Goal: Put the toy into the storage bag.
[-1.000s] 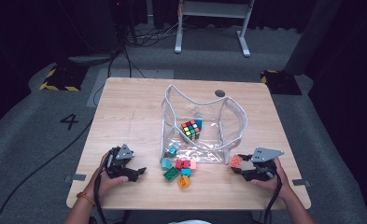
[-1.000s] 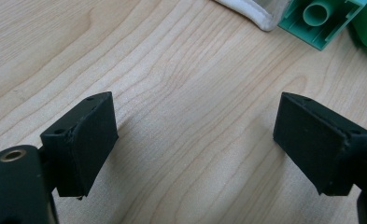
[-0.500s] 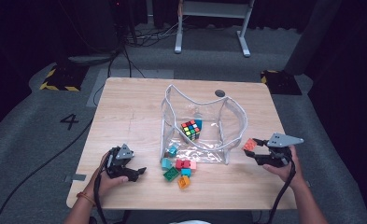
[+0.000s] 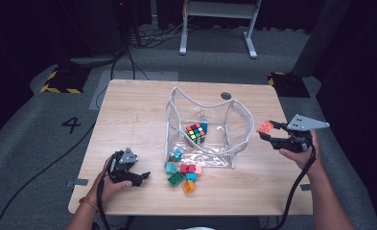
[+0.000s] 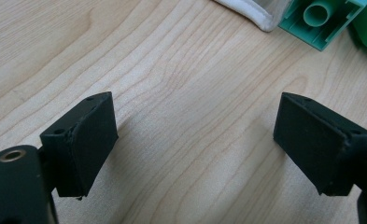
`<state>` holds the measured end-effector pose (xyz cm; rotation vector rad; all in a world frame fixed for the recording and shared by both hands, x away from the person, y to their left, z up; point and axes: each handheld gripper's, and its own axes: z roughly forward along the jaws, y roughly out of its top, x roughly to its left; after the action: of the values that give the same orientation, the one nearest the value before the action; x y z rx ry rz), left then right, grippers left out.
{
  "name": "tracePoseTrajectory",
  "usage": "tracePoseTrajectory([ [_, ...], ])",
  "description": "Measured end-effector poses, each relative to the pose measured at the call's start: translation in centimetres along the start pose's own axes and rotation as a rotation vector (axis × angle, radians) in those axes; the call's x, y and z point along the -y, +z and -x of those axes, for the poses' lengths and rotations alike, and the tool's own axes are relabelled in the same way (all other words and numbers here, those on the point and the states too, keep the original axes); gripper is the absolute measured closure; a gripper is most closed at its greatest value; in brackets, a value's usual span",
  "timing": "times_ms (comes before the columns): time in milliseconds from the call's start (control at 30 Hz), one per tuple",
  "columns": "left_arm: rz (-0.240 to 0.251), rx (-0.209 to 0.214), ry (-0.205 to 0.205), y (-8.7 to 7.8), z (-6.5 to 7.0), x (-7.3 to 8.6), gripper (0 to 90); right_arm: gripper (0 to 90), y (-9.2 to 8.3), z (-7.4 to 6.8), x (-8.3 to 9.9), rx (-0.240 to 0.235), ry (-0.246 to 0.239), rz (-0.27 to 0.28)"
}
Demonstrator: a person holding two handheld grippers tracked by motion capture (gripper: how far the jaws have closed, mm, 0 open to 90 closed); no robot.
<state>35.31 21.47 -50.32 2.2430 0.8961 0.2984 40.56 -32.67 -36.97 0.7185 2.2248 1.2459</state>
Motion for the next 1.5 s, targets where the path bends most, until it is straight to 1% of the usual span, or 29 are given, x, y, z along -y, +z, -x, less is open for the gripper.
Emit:
tracePoseTrajectory([
  [67,0.0,0.0,0.0,0.0,0.0,0.0,13.6,43.2,0.1,0.2,-0.8,0.001,-0.006,0.016],
  [100,0.0,0.0,0.0,0.0,0.0,0.0,13.6,43.2,0.2,0.3,-1.3,0.0,-0.006,0.016],
  [167,0.0,0.0,0.0,0.0,0.0,0.0,13.6,43.2,0.3,0.3,-2.1,0.017,-0.02,0.023],
  [200,0.0,0.0,0.0,0.0,0.0,0.0,13.6,43.1,0.3,0.4,-2.6,0.037,-0.026,0.023],
  [233,0.0,0.0,0.0,0.0,0.0,0.0,13.6,43.2,0.3,0.5,-2.9,0.036,-0.031,0.031],
  [267,0.0,0.0,0.0,0.0,0.0,0.0,13.6,43.1,0.3,0.5,-3.2,0.038,-0.026,0.036],
  [300,0.0,0.0,0.0,0.0,0.0,0.0,13.6,43.1,0.4,0.6,-3.5,0.041,-0.041,0.048],
  [333,0.0,0.0,0.0,0.0,0.0,0.0,13.6,43.2,0.5,0.6,-3.8,0.041,-0.036,0.05],
  [367,0.0,0.0,0.0,0.0,0.0,0.0,13.6,43.1,0.5,0.7,-4.2,0.045,-0.044,0.058],
  [400,0.0,0.0,0.0,0.0,0.0,0.0,13.6,43.1,0.5,0.8,-4.5,0.04,-0.048,0.067],
  [433,0.0,0.0,0.0,0.0,0.0,0.0,13.6,43.1,0.4,0.8,-5.0,0.037,-0.043,0.07],
  [467,0.0,0.0,0.0,0.0,0.0,0.0,13.6,43.1,0.4,0.8,-5.4,0.033,-0.051,0.084],
  [567,0.0,0.0,0.001,0.0,0.0,0.0,13.6,43.1,0.4,0.6,-6.5,0.005,-0.046,0.113],
  [600,0.0,0.0,0.002,0.0,0.0,0.0,13.7,43.1,0.5,0.5,-6.9,0.002,-0.052,0.118],
  [667,0.0,0.0,0.001,0.0,0.0,0.0,13.7,43.1,0.8,0.4,-7.3,-0.022,-0.048,0.126],
  [700,0.0,0.0,0.001,0.0,0.0,0.0,13.7,43.1,1.0,0.3,-7.5,-0.033,-0.05,0.125],
  [767,0.0,0.0,0.0,0.0,0.0,0.0,13.7,43.1,1.6,0.0,-7.8,-0.035,-0.067,0.12],
  [800,0.0,0.0,0.001,0.0,0.0,0.0,13.7,43.1,1.9,-0.1,-7.9,-0.045,-0.06,0.119],
  [867,0.0,0.0,0.0,0.0,0.0,0.0,13.7,43.1,2.5,-0.3,-8.1,-0.055,-0.068,0.118],
  [933,0.0,0.0,0.001,0.0,0.0,0.0,13.7,43.1,3.1,-0.6,-8.4,-0.087,-0.07,0.121],
  [1033,0.0,0.0,0.001,0.0,0.0,0.0,13.7,43.1,3.8,-1.1,-8.8,-0.101,-0.083,0.11],
  [1067,0.0,0.0,0.001,0.0,0.0,0.0,13.7,43.1,4.2,-1.3,-9.0,-0.125,-0.097,0.118],
  [1133,0.0,0.0,0.001,0.0,0.0,0.0,13.7,43.1,4.6,-1.7,-9.3,-0.14,-0.112,0.106],
  [1167,0.0,0.0,0.0,0.0,0.0,0.0,13.7,43.1,5.0,-1.9,-9.5,-0.159,-0.136,0.1],
  [1233,0.0,0.0,0.001,0.0,0.0,0.0,13.7,43.1,5.6,-2.4,-9.8,-0.169,-0.161,0.081],
  [1267,0.0,0.0,0.001,0.0,0.0,0.0,13.7,43.0,6.0,-2.7,-10.0,-0.183,-0.175,0.063],
  [1333,0.0,0.0,0.001,0.0,0.0,0.0,13.7,43.0,6.5,-3.0,-10.2,-0.209,-0.2,0.054],
  [1433,0.001,0.0,0.001,0.0,0.0,0.0,13.7,43.0,7.4,-3.7,-10.6,-0.24,-0.23,0.016],
  [1500,0.001,0.0,0.0,0.0,0.0,0.0,13.7,43.0,7.9,-4.2,-10.9,-0.232,-0.278,-0.018],
])
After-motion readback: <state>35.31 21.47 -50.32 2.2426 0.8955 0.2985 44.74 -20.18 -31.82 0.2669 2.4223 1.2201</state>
